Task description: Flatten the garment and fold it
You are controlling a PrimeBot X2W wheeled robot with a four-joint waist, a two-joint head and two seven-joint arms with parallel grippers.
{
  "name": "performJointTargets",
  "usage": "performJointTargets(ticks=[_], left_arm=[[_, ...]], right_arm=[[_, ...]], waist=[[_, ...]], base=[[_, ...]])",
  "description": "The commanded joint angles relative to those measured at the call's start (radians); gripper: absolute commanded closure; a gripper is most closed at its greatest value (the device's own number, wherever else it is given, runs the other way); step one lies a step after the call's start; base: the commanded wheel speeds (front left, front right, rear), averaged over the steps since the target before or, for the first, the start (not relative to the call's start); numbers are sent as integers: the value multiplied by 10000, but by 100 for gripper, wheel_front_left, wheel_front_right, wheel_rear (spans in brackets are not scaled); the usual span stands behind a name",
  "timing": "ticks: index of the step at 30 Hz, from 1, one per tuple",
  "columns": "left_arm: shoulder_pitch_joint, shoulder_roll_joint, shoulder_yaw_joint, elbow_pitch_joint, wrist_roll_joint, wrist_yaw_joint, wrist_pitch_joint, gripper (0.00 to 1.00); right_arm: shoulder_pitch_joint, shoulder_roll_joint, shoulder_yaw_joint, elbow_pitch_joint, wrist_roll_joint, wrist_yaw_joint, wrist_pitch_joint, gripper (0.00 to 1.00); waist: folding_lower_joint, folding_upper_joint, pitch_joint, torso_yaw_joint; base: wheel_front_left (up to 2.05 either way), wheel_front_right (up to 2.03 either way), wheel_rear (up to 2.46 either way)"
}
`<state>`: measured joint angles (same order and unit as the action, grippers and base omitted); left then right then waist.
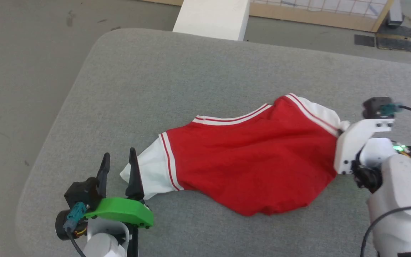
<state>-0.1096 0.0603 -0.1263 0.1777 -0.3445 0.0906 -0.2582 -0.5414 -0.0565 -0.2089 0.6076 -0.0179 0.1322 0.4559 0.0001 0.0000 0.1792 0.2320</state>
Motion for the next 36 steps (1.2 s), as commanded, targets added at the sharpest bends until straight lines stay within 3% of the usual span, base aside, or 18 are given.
performJointTargets(ticks=[1, 7, 9, 15, 16, 17, 18, 23, 36], left_arm=[[-106, -58, 17, 84, 53, -94, -35, 0], [-254, -74, -198, 737, 88, -287, -31, 0], [-892, 123, -527, 1302, 168, -560, 713, 0], [-2216, 865, -916, 2040, -13, -1261, 3408, 0], [-2400, 1048, -1019, 2183, -26, -1411, 3962, 0], [-2584, 1280, -1146, 2347, -73, -1590, 4663, 0], [-2700, 1452, -1215, 2459, -124, -1678, 5211, 0], [-2841, 2275, -1544, 2397, -277, -1878, 7751, 0], [-1874, 2588, -1509, 1547, -612, -997, 10082, 0]], right_arm=[[278, -163, -134, -267, -132, -15, -370, 100], [1504, -194, -583, -1760, -409, -15, -999, 100], [2540, -87, -1012, -2903, -440, -15, -741, 100], [3455, 46, -990, -3961, 179, -15, -237, 100], [3520, 51, -930, -4040, 274, -15, -223, 67], [3577, 55, -813, -4072, 460, -15, -205, 19], [3618, 56, -736, -4089, 581, -15, -205, 0], [3688, 60, -317, -4069, 1158, -15, -436, 0], [4180, 61, -78, -4618, 1562, -15, -1503, 0]], waist=[[-1, 0, -218, -236], [-1, 0, -526, -824], [-1, 0, -529, -1203], [-1, 0, -299, -1815], [-1, 0, -259, -1897], [-1, 0, -211, -2026], [-1, 0, -176, -2120], [-1, 0, 58, -2564], [-1, 0, 226, -2863]], base=[[0, 0, 0], [0, 0, 0], [0, 0, 0], [0, 0, 0], [0, 0, 0], [0, 0, 0], [0, 0, 0], [0, 0, 0], [0, 0, 0]])
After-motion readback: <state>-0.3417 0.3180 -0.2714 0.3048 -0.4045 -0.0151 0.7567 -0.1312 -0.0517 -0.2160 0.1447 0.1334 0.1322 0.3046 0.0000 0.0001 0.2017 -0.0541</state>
